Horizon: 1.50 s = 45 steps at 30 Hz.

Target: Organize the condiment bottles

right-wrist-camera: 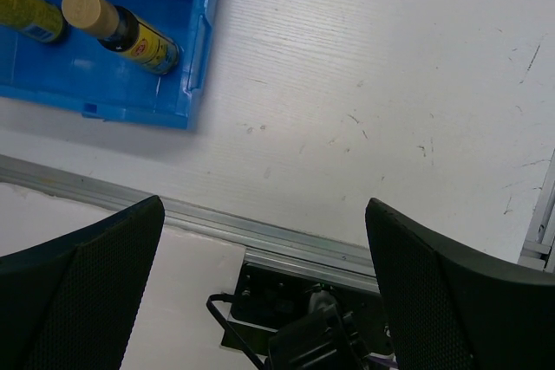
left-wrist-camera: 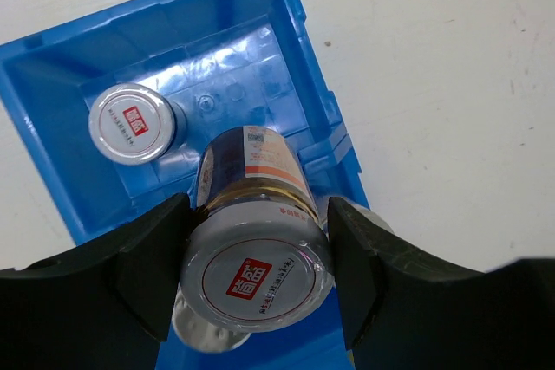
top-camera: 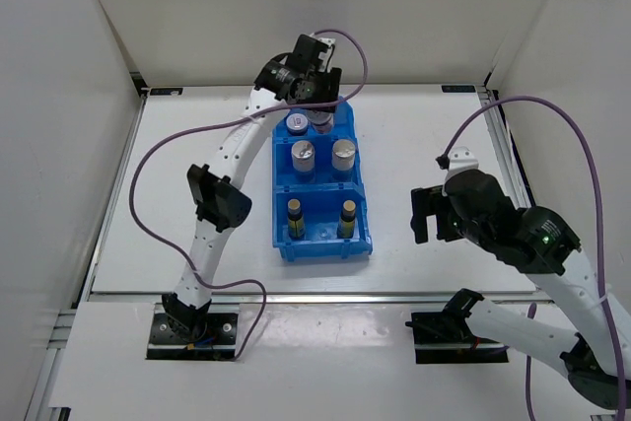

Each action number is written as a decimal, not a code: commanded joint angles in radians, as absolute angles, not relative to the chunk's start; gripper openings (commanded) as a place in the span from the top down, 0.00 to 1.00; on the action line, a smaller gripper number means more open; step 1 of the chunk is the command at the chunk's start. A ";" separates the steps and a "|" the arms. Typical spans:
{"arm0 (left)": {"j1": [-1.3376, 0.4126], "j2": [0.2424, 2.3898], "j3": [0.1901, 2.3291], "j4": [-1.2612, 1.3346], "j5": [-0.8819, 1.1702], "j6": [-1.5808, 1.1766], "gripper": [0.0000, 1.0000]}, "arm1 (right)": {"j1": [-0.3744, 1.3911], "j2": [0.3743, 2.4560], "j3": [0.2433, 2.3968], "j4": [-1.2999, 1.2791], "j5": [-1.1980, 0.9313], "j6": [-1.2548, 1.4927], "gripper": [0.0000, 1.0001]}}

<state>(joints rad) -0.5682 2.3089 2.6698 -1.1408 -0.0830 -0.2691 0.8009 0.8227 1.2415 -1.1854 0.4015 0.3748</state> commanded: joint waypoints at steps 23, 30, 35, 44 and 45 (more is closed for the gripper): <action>-0.546 2.517 2.683 -0.853 -0.093 -0.314 0.88 | 0.802 0.781 1.259 -1.223 0.417 0.408 0.00; -0.514 2.546 2.579 -0.853 -0.052 -0.365 0.83 | 0.802 0.799 1.259 -1.232 0.417 0.417 0.00; -0.514 2.557 2.588 -0.853 -0.032 -0.365 0.67 | 0.802 0.808 1.259 -1.232 0.426 0.417 0.00; -0.514 2.482 2.634 -0.853 0.021 -0.394 0.00 | 0.802 0.808 1.269 -1.241 0.454 0.437 0.00; -0.514 2.465 2.646 -0.853 0.031 -0.394 0.00 | 0.802 0.808 1.269 -1.241 0.454 0.437 0.00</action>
<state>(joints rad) -0.5098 2.5805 2.5904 -0.8673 -0.0135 -0.3820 0.8005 0.8116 1.2415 -1.2327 0.4217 0.4191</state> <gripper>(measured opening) 0.998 0.998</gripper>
